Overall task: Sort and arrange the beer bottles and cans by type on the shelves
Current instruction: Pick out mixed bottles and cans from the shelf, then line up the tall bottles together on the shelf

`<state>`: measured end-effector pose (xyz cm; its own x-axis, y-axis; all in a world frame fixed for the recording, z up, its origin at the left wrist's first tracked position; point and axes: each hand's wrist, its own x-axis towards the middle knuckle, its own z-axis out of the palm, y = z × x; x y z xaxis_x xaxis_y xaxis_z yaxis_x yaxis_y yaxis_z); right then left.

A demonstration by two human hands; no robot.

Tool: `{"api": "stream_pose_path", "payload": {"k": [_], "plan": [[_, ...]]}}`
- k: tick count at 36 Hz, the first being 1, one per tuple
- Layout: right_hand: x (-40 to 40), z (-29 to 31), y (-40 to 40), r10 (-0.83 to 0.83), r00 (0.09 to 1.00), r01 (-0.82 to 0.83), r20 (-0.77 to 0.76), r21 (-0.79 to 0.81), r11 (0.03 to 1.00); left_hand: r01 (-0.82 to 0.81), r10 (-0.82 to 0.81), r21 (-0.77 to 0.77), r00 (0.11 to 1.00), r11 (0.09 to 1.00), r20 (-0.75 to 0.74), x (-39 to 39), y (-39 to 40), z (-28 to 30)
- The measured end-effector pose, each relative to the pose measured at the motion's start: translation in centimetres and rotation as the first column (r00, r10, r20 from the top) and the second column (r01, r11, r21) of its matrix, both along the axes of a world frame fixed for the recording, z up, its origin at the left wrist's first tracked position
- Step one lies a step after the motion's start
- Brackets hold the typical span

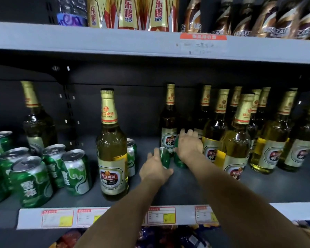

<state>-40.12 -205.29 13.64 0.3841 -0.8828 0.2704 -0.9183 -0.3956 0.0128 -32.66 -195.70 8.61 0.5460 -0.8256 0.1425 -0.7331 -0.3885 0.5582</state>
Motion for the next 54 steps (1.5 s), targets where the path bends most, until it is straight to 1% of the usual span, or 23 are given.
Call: {"api": "stream_pose_path", "payload": {"k": [4, 7, 12, 15, 18, 22, 27, 30, 34, 38, 41, 43, 44, 46, 48, 49, 51, 53, 54], "plan": [[-0.4, 0.7, 1.5, 0.087, 0.995, -0.086, 0.046, -0.014, 0.996, -0.040, 0.041, -0.029, 0.999, 0.999, 0.032, -0.2, 0.7, 0.3], [-1.3, 0.6, 2.7, 0.104, 0.988, -0.106, 0.112, 0.015, 0.994, -0.052, 0.053, -0.016, 0.995, 0.999, 0.083, -0.6, 1.5, 1.0], [-3.3, 1.4, 4.9, 0.112, 0.984, -0.127, 0.141, 0.106, 0.986, -0.075, 0.070, 0.029, 0.987, 0.997, 0.147, -1.4, 2.9, 3.2], [-4.4, 1.9, 6.2, 0.115, 0.982, -0.140, 0.147, 0.175, 0.975, -0.053, 0.027, 0.095, 0.968, 0.994, 0.251, -2.0, 3.8, 4.8], [-5.4, 2.1, 7.2, 0.131, 0.980, -0.159, 0.147, 0.196, 0.968, -0.009, -0.054, 0.183, 0.941, 0.983, 0.335, -2.7, 4.8, 6.7], [-6.2, 2.1, 8.2, 0.139, 0.978, -0.170, 0.158, 0.205, 0.964, 0.016, -0.123, 0.309, 0.936, 0.951, 0.329, -3.1, 5.4, 7.9], [-6.3, 1.8, 8.9, 0.162, 0.975, -0.192, 0.152, 0.206, 0.960, -0.006, -0.113, 0.342, 0.938, 0.940, 0.326, -2.9, 5.3, 7.8], [-6.2, 1.5, 8.9, 0.194, 0.968, -0.224, 0.157, 0.208, 0.952, -0.058, -0.048, 0.290, 0.937, 0.955, 0.345, -2.9, 4.7, 7.6], [-6.5, 0.9, 8.5, 0.217, 0.954, -0.261, 0.204, 0.220, 0.940, -0.108, 0.068, 0.132, 0.958, 0.985, 0.280, -3.8, 4.2, 6.3], [-7.2, 0.7, 8.3, 0.229, 0.918, -0.314, 0.325, 0.242, 0.918, -0.090, 0.083, 0.007, 0.943, 0.996, 0.321, -4.1, 3.9, 4.5], [-7.5, 0.5, 8.5, 0.245, 0.919, -0.324, 0.310, 0.236, 0.916, -0.074, 0.086, -0.045, 0.931, 0.996, 0.354, -3.9, 4.1, 4.0], [-7.6, 0.4, 8.6, 0.231, 0.915, -0.303, 0.330, 0.188, 0.934, -0.072, 0.088, -0.059, 0.925, 0.996, 0.368, -3.9, 4.4, 4.0], [-7.6, 0.4, 8.7, 0.228, 0.905, -0.291, 0.359, 0.134, 0.947, -0.073, 0.090, -0.060, 0.924, 0.996, 0.372, -4.0, 4.5, 4.1], [-7.5, 0.4, 9.0, 0.251, 0.867, -0.269, 0.430, -0.021, 0.963, -0.068, 0.097, -0.091, 0.927, 0.994, 0.361, -4.2, 4.9, 4.3], [-7.1, 0.5, 9.6, 0.321, 0.806, -0.261, 0.497, -0.188, 0.947, -0.053, 0.107, -0.158, 0.927, 0.986, 0.358, -4.4, 5.8, 4.7], [-6.7, 0.6, 9.9, 0.377, 0.766, -0.265, 0.521, -0.278, 0.923, -0.041, 0.114, -0.198, 0.921, 0.979, 0.372, -4.3, 6.3, 4.8], [-5.6, 1.0, 11.0, 0.507, 0.658, -0.278, 0.556, -0.447, 0.851, 0.000, 0.114, -0.266, 0.904, 0.964, 0.412, -3.8, 7.6, 4.8], [-4.2, 1.3, 12.5, 0.614, 0.550, -0.307, 0.566, -0.547, 0.779, 0.044, 0.102, -0.303, 0.887, 0.952, 0.450, -3.3, 9.4, 4.7], [-3.3, 1.5, 13.5, 0.655, 0.512, -0.333, 0.556, -0.575, 0.748, 0.060, 0.100, -0.316, 0.878, 0.947, 0.467, -2.8, 10.3, 4.6]]}}
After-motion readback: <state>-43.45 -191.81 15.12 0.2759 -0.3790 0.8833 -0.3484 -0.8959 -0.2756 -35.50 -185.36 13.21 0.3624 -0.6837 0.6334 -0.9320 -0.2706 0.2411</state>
